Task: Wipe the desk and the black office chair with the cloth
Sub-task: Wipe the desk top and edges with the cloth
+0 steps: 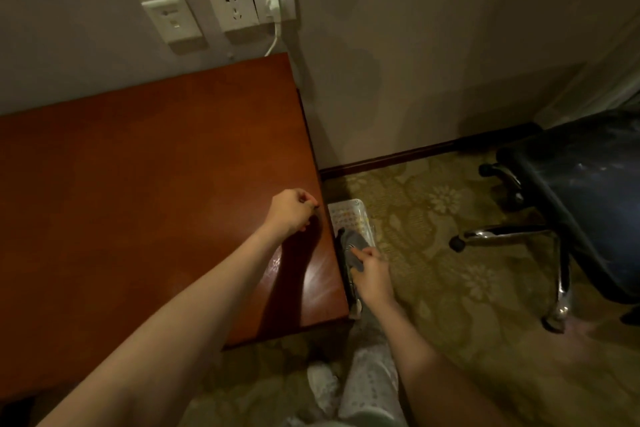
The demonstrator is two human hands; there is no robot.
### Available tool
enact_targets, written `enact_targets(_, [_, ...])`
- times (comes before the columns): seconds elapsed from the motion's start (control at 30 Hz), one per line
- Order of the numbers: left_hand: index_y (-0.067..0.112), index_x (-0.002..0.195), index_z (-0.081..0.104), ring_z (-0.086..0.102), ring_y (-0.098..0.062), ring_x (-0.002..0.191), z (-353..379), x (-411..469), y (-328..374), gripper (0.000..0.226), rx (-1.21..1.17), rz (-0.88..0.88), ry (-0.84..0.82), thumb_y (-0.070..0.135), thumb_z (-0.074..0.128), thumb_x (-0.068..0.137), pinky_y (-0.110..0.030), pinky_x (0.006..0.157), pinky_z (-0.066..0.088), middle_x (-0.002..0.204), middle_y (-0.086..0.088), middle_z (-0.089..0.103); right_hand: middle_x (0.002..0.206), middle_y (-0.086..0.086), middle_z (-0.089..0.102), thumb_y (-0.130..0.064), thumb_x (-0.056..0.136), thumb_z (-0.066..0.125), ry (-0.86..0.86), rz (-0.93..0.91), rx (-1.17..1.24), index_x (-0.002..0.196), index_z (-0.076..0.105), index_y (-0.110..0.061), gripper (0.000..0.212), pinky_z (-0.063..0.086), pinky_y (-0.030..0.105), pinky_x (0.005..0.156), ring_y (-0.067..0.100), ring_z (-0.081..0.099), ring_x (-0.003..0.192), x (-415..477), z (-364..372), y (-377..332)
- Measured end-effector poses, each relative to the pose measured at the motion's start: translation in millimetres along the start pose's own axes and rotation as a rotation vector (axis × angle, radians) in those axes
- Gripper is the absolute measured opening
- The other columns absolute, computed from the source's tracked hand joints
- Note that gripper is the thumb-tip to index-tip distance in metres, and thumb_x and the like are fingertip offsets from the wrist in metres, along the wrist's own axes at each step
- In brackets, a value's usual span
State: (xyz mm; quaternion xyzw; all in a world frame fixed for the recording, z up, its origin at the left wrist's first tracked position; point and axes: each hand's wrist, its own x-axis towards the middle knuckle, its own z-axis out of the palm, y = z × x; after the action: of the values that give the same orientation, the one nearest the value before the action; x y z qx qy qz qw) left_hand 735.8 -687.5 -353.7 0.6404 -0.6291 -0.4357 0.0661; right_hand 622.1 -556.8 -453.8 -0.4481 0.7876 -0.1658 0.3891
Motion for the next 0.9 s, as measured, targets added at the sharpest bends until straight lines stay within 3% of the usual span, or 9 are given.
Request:
enact_targets(0.1, [0.016, 0.076, 0.059, 0.053, -0.012, 0.05, -5.1, 16.1, 4.7, 0.023, -0.024, -0.007, 0.042, 0.008, 0.046, 0.093, -0.019, 0.045, 0.046, 0.066, 0.0, 0.057, 0.123, 0.006, 0.045, -0.003, 0.092, 0.05, 0.013, -0.072, -0.01, 0.135, 0.05, -0.012, 0.044, 0.035, 0.022, 0.101, 0.021, 0.041, 0.116, 28.9, -4.1, -16.3])
enact_targets(0.2, [0.015, 0.078, 0.061, 0.05, -0.009, 0.047, -11.5, 34.5, 15.7, 0.021, -0.018, -0.008, 0.084, 0.008, 0.047, 0.093, -0.014, 0.04, 0.042, 0.065, 0.002, 0.057, 0.122, 0.008, 0.044, -0.005, 0.094, 0.046, 0.023, -0.149, -0.038, 0.129, 0.054, -0.013, 0.037, 0.024, 0.005, 0.086, 0.018, 0.036, 0.11, 62.0, -13.3, -32.8])
enact_targets(0.3, [0.017, 0.077, 0.061, 0.049, -0.004, 0.043, -19.6, 55.5, 26.1, 0.022, -0.012, -0.013, 0.114, 0.008, 0.048, 0.092, -0.012, 0.039, 0.039, 0.068, 0.0, 0.059, 0.116, 0.007, 0.042, -0.006, 0.093, 0.043, -0.015, -0.198, -0.106, 0.124, 0.056, -0.015, 0.035, 0.032, 0.02, 0.096, 0.019, 0.033, 0.105, 94.7, -17.2, -48.5])
enact_targets(0.37, [0.02, 0.071, 0.059, 0.051, -0.009, 0.047, -21.9, 71.1, 29.9, 0.026, -0.023, -0.031, 0.132, 0.009, 0.048, 0.091, -0.016, 0.046, 0.043, 0.072, -0.002, 0.061, 0.121, 0.009, 0.042, -0.005, 0.092, 0.043, -0.014, -0.205, -0.155, 0.126, 0.055, -0.015, 0.038, 0.035, 0.032, 0.098, 0.025, 0.035, 0.112, 116.6, -19.1, -60.0])
enact_targets(0.5, [0.024, 0.067, 0.06, 0.059, -0.02, 0.069, -24.5, 103.1, 40.7, 0.029, -0.085, -0.09, 0.167, 0.012, 0.048, 0.091, -0.032, 0.069, 0.052, 0.078, -0.004, 0.064, 0.129, 0.008, 0.041, 0.0, 0.092, 0.038, 0.006, -0.234, -0.272, 0.134, 0.05, -0.019, 0.047, 0.035, 0.031, 0.099, 0.027, 0.033, 0.119, 162.8, -29.7, -87.1])
enact_targets(0.7, [0.026, 0.067, 0.059, 0.058, -0.018, 0.064, -34.5, 137.1, 54.8, 0.031, -0.163, -0.123, 0.238, 0.013, 0.046, 0.093, -0.032, 0.063, 0.05, 0.077, 0.0, 0.064, 0.138, 0.01, 0.034, -0.004, 0.096, 0.036, -0.003, -0.202, -0.385, 0.139, 0.041, -0.015, 0.044, 0.032, 0.034, 0.101, 0.03, 0.028, 0.126, 219.0, -37.2, -119.1])
enact_targets(0.9, [0.024, 0.066, 0.058, 0.054, -0.019, 0.059, -42.8, 151.6, 57.7, 0.03, -0.189, -0.164, 0.258, 0.012, 0.048, 0.091, -0.03, 0.058, 0.046, 0.068, -0.001, 0.061, 0.134, 0.018, 0.046, -0.004, 0.096, 0.039, -0.041, 0.019, -0.56, 0.128, 0.054, -0.005, 0.036, 0.041, 0.04, 0.099, 0.035, 0.035, 0.128, 266.2, -56.5, -115.8])
